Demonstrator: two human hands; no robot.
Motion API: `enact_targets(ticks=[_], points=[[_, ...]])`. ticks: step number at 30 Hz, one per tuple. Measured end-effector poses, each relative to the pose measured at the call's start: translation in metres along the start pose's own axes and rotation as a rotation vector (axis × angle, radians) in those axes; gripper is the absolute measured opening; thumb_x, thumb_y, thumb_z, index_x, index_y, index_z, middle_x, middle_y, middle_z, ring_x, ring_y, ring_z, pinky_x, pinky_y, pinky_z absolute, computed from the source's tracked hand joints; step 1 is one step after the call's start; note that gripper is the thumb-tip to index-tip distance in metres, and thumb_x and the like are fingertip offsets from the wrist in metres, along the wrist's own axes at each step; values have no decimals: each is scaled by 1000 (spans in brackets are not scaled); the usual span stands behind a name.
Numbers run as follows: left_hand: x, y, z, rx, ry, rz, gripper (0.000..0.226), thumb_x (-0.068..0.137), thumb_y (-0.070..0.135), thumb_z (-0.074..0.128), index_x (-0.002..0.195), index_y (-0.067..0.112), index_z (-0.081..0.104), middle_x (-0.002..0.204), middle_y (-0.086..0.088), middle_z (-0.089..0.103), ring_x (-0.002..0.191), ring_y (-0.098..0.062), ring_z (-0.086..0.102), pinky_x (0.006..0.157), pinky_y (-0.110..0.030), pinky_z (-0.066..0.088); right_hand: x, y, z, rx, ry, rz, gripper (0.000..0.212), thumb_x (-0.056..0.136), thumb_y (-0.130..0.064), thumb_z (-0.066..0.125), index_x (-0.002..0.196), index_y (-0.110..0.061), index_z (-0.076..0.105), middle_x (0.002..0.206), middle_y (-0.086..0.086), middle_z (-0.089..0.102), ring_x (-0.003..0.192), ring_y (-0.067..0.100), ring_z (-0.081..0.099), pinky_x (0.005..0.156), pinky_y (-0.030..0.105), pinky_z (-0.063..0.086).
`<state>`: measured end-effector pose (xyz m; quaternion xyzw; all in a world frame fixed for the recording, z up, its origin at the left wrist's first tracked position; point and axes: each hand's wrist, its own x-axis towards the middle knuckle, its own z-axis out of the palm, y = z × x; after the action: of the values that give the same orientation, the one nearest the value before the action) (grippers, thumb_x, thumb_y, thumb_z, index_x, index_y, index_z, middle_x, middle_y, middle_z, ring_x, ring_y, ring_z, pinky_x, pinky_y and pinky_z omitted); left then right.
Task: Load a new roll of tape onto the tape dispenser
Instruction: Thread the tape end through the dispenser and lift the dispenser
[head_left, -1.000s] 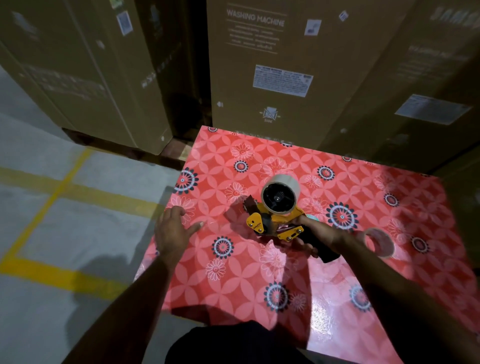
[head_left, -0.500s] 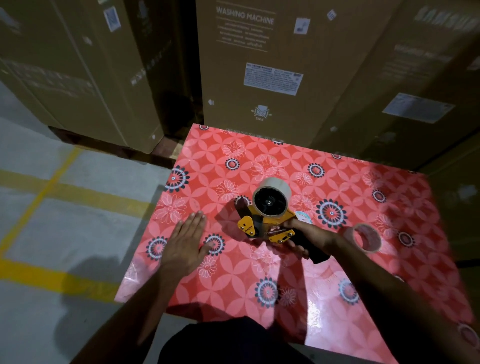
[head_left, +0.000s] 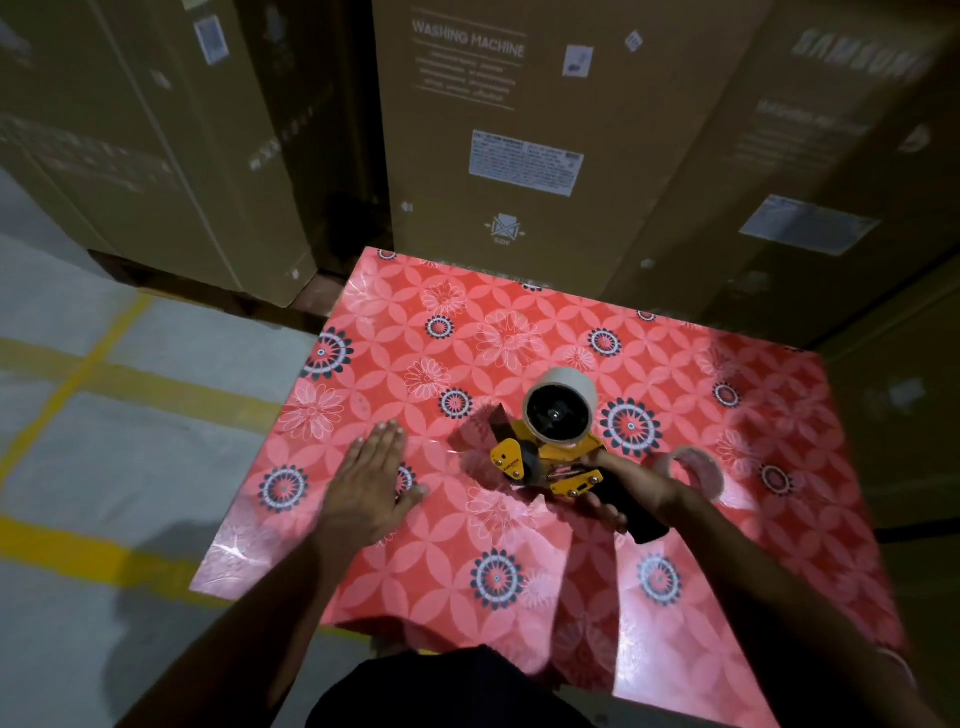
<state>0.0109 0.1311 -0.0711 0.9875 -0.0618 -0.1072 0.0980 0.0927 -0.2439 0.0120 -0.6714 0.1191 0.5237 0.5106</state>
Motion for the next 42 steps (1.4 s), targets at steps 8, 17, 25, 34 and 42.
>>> enact_targets(ticks=[8,17,25,34,42], points=[[9,32,11,18,-60,65,90,93,76,1,157,15,-13,165,-6,-16,154,-23,-13,124,-42,-6,-7,13,-14,-57,6,-22,60,72,-70,59,62,-11,56,51,5,39,41,17,31,44,28,22],[13,91,18,13,-85,118,91,93,75,1,157,12,-13,164,-9,-17,154,-25,-13,126,-45,-3,-20,27,-41,-87,16,-44,61,74,-71,59,62,-11,58,51,5,40,41,18,31,46,32,19],[20,125,23,18,-85,165,90,95,75,4,156,12,-15,165,-10,-18,153,-25,-16,124,-43,-7,-34,40,-62,-45,53,-36,58,74,-68,60,63,-11,58,53,4,43,41,16,33,42,27,25],[20,159,23,125,-116,245,91,94,76,3,154,10,-16,163,-13,-18,151,-28,-20,121,-42,-14,-46,61,-68,10,95,-26,59,87,-63,50,59,-12,56,46,0,43,36,13,34,38,23,25],[18,152,25,152,-171,254,92,92,77,-1,155,11,-16,165,-13,-17,152,-28,-19,123,-44,-12,-50,52,-61,-68,89,-58,60,87,-65,51,68,-9,64,56,8,48,41,17,35,40,27,26]])
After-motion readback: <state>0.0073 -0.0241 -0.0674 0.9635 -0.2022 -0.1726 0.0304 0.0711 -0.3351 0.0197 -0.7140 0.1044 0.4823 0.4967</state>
